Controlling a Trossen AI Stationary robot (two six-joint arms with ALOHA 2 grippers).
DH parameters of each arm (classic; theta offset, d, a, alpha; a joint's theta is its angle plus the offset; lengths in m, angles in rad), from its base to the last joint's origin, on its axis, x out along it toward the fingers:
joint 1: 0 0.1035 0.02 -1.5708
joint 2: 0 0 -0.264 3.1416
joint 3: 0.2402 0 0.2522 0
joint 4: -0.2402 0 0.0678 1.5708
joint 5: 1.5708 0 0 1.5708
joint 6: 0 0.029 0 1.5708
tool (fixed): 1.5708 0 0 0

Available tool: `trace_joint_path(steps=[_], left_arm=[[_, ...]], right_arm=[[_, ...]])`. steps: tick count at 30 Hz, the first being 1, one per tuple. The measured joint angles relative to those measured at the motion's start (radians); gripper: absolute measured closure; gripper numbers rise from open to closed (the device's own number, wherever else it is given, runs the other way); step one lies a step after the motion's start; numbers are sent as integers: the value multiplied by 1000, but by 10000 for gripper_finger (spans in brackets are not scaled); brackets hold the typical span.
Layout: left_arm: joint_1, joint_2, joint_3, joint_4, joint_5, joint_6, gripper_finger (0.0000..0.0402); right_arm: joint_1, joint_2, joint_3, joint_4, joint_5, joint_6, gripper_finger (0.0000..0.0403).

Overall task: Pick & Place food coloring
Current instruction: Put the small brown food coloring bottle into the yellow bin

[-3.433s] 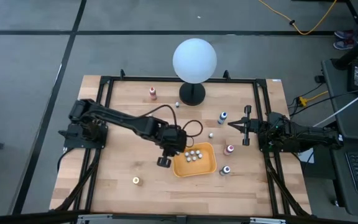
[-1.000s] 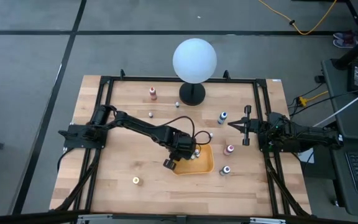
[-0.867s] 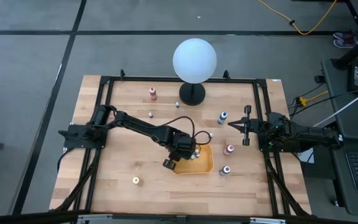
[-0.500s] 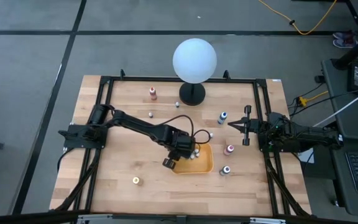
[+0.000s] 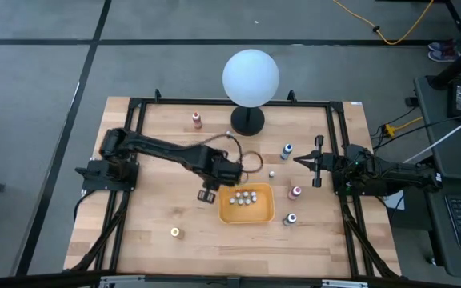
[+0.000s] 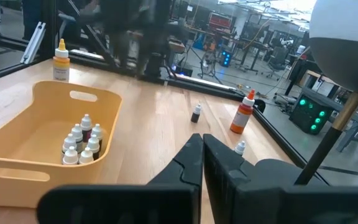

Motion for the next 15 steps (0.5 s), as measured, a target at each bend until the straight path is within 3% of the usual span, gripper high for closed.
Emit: trace_joint_path(steps=[4, 9, 15], left_arm=[[37, -127, -61, -28, -102, -51, 294], [117, -315, -251, 13, -204, -117, 297], [251, -485, -531, 170, -152, -156, 291]], right_arm=[[0, 0, 0, 0, 0, 0, 386], [0, 0, 0, 0, 0, 0, 386], [0, 0, 0, 0, 0, 0, 386]])
